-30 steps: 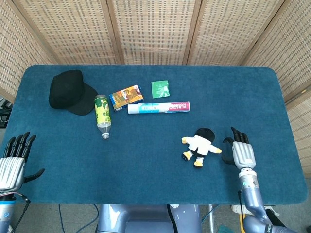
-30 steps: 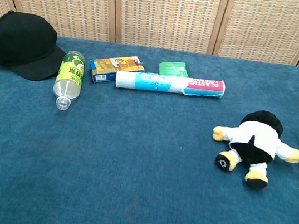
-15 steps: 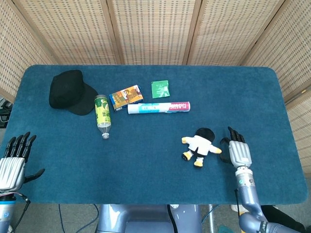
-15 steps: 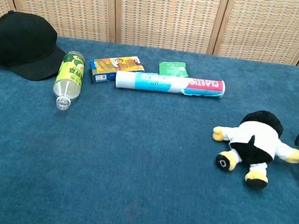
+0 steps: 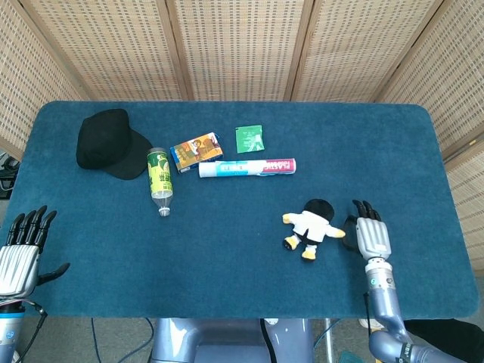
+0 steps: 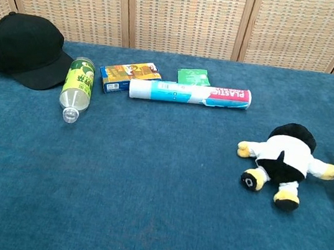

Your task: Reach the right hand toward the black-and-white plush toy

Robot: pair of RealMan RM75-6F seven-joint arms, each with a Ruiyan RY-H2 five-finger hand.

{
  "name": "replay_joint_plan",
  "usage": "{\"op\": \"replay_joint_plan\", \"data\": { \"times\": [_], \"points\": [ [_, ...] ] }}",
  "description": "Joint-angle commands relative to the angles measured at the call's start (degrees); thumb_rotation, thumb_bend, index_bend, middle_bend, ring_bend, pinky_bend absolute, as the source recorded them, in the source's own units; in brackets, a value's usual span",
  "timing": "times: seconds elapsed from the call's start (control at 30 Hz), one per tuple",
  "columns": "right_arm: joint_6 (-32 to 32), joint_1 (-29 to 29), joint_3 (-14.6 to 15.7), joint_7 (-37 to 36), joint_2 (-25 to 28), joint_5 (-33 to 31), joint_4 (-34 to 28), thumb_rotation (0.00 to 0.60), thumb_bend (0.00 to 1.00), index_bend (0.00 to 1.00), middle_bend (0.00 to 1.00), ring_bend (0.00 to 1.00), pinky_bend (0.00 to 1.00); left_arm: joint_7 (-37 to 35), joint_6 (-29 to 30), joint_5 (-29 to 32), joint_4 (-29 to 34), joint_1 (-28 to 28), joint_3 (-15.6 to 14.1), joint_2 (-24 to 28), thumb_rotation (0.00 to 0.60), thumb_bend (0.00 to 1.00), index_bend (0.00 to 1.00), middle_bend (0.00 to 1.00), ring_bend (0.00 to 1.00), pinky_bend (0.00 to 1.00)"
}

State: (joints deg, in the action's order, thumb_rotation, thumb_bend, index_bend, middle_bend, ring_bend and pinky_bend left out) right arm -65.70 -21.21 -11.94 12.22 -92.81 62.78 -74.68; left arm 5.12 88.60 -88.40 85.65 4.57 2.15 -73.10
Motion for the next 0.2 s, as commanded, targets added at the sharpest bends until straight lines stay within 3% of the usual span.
{"op": "replay_joint_plan", "data": {
  "times": [0.03, 0.2],
  "points": [
    [-0.2, 0.0, 0.0, 0.0, -0.2, 0.2, 0.0, 0.6, 0.5, 0.62, 0.2, 0.0, 0.21, -0.1, 0.0, 0.0, -0.1, 0.0, 0.0, 0.0, 0.6, 0.11, 0.0, 0.0, 0.0, 0.0],
    [-0.6, -0.1, 0.0, 0.0, -0.5, 0.5, -0.1, 0.6, 0.51, 0.63, 0.21, 0.0, 0.21, -0.4, 0.1, 0.0, 0.0, -0.1, 0.0, 0.1, 0.6, 0.11, 0.0, 0.0, 0.0, 0.0]
  ]
}}
